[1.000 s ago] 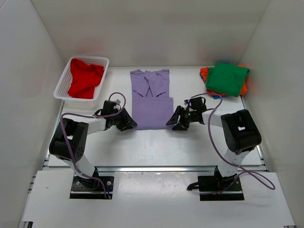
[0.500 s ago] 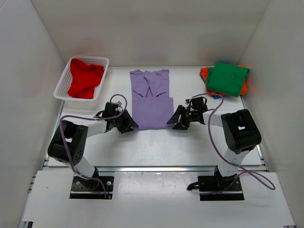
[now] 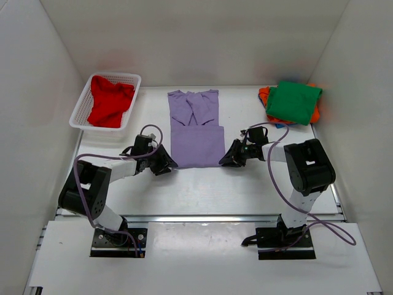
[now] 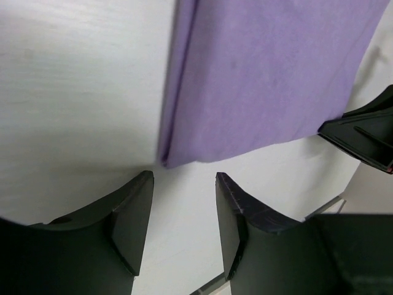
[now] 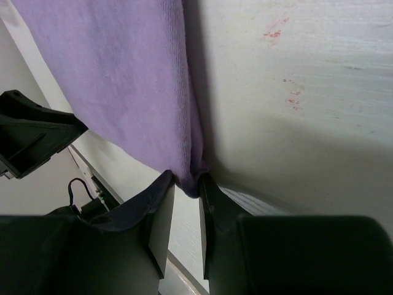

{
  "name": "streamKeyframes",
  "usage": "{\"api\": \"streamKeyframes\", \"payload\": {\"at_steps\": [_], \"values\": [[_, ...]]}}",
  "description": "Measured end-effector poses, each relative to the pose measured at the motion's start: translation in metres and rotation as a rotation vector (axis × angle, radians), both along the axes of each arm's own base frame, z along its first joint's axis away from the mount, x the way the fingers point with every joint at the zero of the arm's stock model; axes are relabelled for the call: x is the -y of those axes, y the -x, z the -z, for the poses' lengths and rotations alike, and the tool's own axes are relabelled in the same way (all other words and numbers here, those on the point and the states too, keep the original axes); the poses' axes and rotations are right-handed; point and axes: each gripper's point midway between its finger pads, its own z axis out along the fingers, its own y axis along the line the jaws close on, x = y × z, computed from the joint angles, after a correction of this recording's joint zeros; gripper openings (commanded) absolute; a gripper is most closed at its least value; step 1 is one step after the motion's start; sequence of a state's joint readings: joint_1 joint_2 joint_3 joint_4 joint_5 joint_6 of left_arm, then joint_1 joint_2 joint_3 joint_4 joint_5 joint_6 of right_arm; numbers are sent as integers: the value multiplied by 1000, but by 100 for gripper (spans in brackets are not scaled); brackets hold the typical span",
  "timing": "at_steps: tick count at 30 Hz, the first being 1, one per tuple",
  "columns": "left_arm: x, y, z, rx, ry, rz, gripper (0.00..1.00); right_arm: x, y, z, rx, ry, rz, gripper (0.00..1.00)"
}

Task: Fold and stack the t-shirts
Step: Grab one side of the 2/3 rectangular tshirt with both arms

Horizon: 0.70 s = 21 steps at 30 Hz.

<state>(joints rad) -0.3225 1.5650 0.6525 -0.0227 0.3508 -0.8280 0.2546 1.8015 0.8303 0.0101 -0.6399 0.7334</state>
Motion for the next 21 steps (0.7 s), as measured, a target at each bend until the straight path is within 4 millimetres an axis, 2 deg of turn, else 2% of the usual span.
{"api": "streamKeyframes", "payload": {"at_steps": [4, 8, 11, 16, 17, 18, 19, 20, 21], "values": [[-13, 5, -2, -4, -23, -29, 60, 0, 0, 0, 1, 0, -1, 22], [-15, 3, -3, 9, -37, -44, 60, 0, 0, 0, 1, -2, -1, 23], [-12, 2, -1, 9, -38, -51, 60, 0, 0, -1, 2, -3, -1, 23], [7, -11, 0, 33, 7, -35, 56, 2, -2, -1, 3, -3, 4, 22], [11, -14, 0, 39, 16, -34, 49, 2, -2, 0, 1, -3, 4, 21], [13, -17, 1, 44, 22, -38, 44, 2, -2, 0, 0, -4, 4, 14], [13, -18, 3, 42, 25, -42, 25, 3, -2, 1, 1, -1, 4, 5], [14, -19, 5, 36, 29, -49, 7, 3, -2, 3, 2, 3, 2, 2], [12, -19, 9, 29, 20, -55, 0, 3, -1, 4, -2, 3, 2, 0]]}}
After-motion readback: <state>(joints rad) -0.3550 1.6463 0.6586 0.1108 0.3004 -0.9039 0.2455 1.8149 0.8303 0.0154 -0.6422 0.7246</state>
